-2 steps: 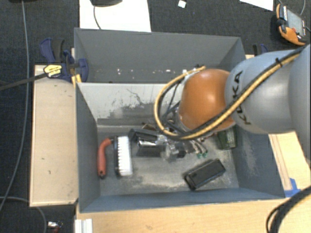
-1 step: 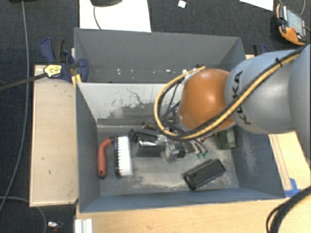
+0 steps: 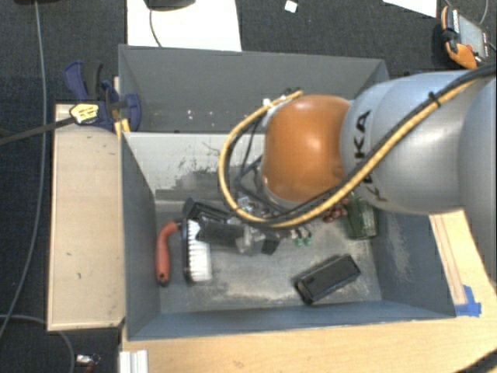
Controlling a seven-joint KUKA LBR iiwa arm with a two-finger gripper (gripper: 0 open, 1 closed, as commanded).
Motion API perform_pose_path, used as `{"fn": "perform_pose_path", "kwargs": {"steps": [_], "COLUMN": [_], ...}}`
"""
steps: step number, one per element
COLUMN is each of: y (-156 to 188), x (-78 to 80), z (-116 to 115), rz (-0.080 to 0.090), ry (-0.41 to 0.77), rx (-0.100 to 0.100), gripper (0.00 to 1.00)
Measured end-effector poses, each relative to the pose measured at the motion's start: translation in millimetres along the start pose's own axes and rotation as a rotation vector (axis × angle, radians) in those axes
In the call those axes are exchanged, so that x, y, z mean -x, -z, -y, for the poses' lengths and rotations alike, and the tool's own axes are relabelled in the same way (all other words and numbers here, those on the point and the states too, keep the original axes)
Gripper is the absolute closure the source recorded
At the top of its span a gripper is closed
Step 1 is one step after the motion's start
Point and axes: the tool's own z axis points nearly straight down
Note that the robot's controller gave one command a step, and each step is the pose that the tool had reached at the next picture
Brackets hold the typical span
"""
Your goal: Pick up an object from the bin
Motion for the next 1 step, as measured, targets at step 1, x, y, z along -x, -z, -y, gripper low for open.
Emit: {"fn": "perform_pose_path", "kwargs": {"steps": [1], "y": [-8.3], "x": [12.2], "z": [61.7], "rz": [-0.003], "ry": [-0.005], "rx": [-0.006], "gripper": [1.00]}}
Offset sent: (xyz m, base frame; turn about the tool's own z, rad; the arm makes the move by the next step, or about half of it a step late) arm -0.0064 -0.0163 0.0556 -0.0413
